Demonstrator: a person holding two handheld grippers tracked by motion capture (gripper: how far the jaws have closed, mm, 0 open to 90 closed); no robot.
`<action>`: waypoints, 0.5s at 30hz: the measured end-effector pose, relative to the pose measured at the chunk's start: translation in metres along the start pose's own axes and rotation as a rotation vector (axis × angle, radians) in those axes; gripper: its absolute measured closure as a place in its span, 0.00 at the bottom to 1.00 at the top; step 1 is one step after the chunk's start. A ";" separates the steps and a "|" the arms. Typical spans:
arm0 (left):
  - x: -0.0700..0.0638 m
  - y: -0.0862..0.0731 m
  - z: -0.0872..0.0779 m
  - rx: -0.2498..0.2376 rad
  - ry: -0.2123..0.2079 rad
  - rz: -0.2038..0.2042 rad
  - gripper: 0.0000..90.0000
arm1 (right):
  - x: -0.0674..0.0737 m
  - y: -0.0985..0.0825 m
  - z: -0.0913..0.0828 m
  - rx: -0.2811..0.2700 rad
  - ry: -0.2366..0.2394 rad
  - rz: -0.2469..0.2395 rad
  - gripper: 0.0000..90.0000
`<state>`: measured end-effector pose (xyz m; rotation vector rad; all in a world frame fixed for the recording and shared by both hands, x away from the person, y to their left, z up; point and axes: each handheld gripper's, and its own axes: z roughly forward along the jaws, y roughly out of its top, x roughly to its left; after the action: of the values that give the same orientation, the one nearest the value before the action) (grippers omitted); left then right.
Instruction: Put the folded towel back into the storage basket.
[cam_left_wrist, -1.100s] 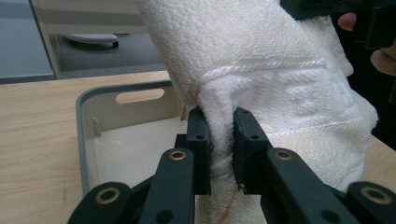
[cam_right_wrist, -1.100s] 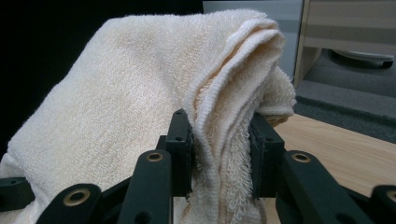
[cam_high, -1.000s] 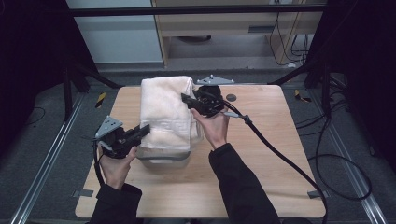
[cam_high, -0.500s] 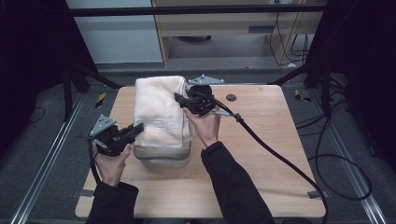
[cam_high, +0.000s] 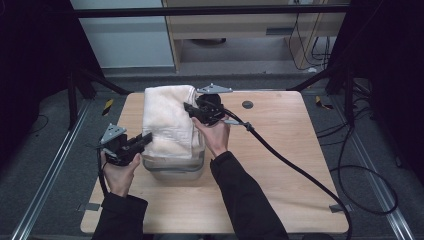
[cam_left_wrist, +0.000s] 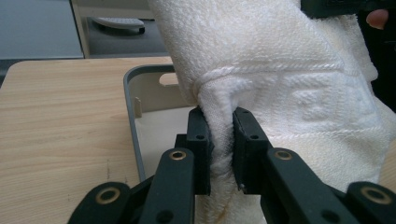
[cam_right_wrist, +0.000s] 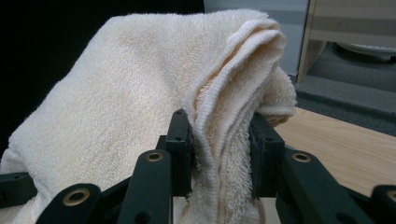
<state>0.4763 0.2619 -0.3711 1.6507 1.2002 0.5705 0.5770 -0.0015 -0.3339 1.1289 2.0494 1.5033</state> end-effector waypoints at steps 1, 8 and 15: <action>0.001 -0.001 0.001 0.004 0.003 -0.001 0.87 | 0.000 -0.001 0.001 0.003 0.000 0.001 0.74; 0.004 -0.006 0.009 0.031 0.014 -0.001 0.87 | -0.002 -0.008 0.011 0.016 -0.009 -0.007 0.74; 0.009 -0.012 0.016 0.057 0.029 -0.004 0.87 | -0.002 -0.016 0.019 0.036 -0.019 -0.011 0.74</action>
<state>0.4873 0.2633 -0.3893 1.6931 1.2509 0.5637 0.5851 0.0071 -0.3562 1.1391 2.0743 1.4514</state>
